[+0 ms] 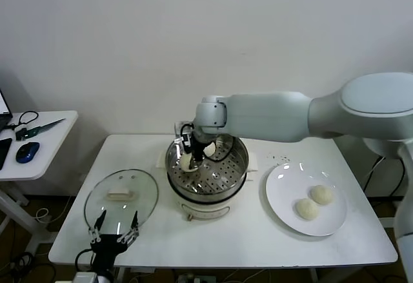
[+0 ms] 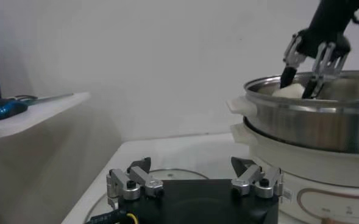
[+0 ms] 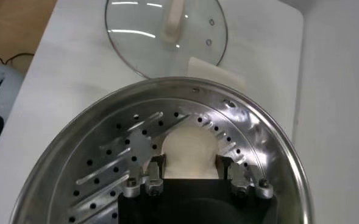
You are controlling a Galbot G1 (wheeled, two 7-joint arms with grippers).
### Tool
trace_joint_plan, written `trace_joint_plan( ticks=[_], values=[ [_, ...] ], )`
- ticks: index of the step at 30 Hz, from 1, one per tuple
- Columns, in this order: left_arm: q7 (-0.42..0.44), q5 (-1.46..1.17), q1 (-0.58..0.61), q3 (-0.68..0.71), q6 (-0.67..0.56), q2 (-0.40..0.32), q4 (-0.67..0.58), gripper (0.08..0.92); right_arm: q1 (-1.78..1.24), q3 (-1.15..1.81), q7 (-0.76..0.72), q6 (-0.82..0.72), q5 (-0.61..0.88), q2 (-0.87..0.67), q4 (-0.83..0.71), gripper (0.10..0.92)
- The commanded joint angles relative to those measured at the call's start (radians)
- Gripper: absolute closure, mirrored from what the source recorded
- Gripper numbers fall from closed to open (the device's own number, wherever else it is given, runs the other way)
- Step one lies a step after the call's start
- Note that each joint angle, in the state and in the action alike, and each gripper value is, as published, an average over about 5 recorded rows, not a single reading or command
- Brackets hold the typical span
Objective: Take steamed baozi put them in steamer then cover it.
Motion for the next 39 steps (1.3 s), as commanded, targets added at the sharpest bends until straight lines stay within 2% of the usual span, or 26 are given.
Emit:
trace_joint_plan(
  ticks=[1, 5, 8, 13, 18, 24, 31, 39],
  values=[
    [0.000, 0.000, 0.001, 0.000, 0.001, 0.000, 0.000, 0.177, -0.065, 0.010, 0.025, -0.011, -0.022, 0.038, -0.052, 0.399],
    [0.000, 0.000, 0.001, 0.001, 0.001, -0.001, -0.001, 0.177, -0.056, 0.024, 0.008, 0.004, -0.018, 0.028, -0.039, 0.280],
    [0.000, 0.001, 0.001, 0.000, 0.001, -0.001, -0.002, 0.177, -0.022, 0.034, -0.016, 0.025, -0.019, -0.001, -0.012, 0.224],
    [0.000, 0.003, 0.003, 0.000, 0.001, -0.005, -0.006, 0.177, 0.134, 0.005, -0.123, 0.106, -0.030, -0.138, 0.067, 0.203],
    [0.000, 0.009, 0.002, 0.005, 0.003, -0.010, -0.010, 0.177, 0.349, -0.146, -0.298, 0.199, -0.048, -0.398, 0.197, 0.202],
    [0.001, 0.008, -0.004, 0.008, 0.004, -0.010, -0.008, 0.177, 0.487, -0.335, -0.368, 0.244, -0.210, -0.686, 0.361, 0.203],
    [0.003, 0.007, -0.009, 0.008, 0.008, -0.009, -0.012, 0.177, 0.311, -0.344, -0.318, 0.243, -0.443, -0.903, 0.402, 0.203],
    [0.005, 0.005, -0.006, 0.000, 0.012, -0.005, -0.018, 0.177, -0.072, -0.058, -0.263, 0.204, -0.589, -0.983, 0.370, 0.203]
  ],
)
